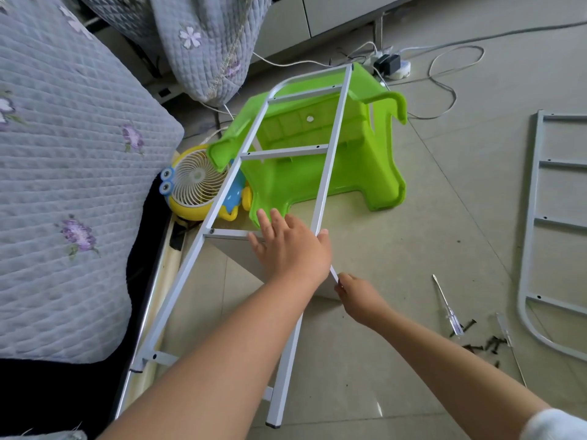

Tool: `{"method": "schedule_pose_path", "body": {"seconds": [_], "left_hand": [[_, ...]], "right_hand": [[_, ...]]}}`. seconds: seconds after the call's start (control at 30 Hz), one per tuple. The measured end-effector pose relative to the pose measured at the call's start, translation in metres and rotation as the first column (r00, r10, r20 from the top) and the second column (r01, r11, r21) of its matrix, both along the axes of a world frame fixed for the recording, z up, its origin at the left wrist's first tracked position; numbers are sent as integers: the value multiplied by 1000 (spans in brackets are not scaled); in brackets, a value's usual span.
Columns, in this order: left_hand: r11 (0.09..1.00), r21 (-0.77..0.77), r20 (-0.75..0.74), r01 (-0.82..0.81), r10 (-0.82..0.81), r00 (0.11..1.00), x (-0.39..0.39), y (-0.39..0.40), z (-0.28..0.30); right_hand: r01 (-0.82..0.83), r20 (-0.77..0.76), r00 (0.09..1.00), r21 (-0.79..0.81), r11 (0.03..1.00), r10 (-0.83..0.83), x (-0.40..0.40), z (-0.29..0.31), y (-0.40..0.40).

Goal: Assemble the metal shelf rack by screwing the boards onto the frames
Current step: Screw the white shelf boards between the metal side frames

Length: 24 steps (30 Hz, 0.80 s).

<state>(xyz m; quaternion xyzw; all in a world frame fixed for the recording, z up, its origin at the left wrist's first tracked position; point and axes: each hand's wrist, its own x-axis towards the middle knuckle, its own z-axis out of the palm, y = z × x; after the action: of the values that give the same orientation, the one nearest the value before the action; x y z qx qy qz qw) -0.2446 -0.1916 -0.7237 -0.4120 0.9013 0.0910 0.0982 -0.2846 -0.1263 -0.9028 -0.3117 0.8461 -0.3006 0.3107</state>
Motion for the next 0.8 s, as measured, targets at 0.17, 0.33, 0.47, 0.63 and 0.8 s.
{"method": "schedule_pose_path", "body": {"seconds": [0.17, 0.33, 0.47, 0.63, 0.8], "left_hand": [[998, 3, -50, 55, -55, 997, 7, 1, 3], [995, -66, 71, 74, -69, 995, 16, -5, 12], [983, -141, 150, 114, -93, 984, 15, -1, 15], [996, -88, 78, 20, -13, 997, 22, -1, 12], [1000, 5, -12, 12, -12, 1000, 36, -27, 26]], "right_hand": [[-5, -5, 1000, 4, 1000, 5, 0, 2, -1], [-26, 31, 999, 17, 1000, 26, -4, 9, -5], [-71, 19, 997, 46, 996, 70, -7, 8, -11], [-62, -55, 996, 27, 998, 63, -1, 10, -11], [-46, -170, 985, -40, 998, 39, 6, 27, -4]]}}
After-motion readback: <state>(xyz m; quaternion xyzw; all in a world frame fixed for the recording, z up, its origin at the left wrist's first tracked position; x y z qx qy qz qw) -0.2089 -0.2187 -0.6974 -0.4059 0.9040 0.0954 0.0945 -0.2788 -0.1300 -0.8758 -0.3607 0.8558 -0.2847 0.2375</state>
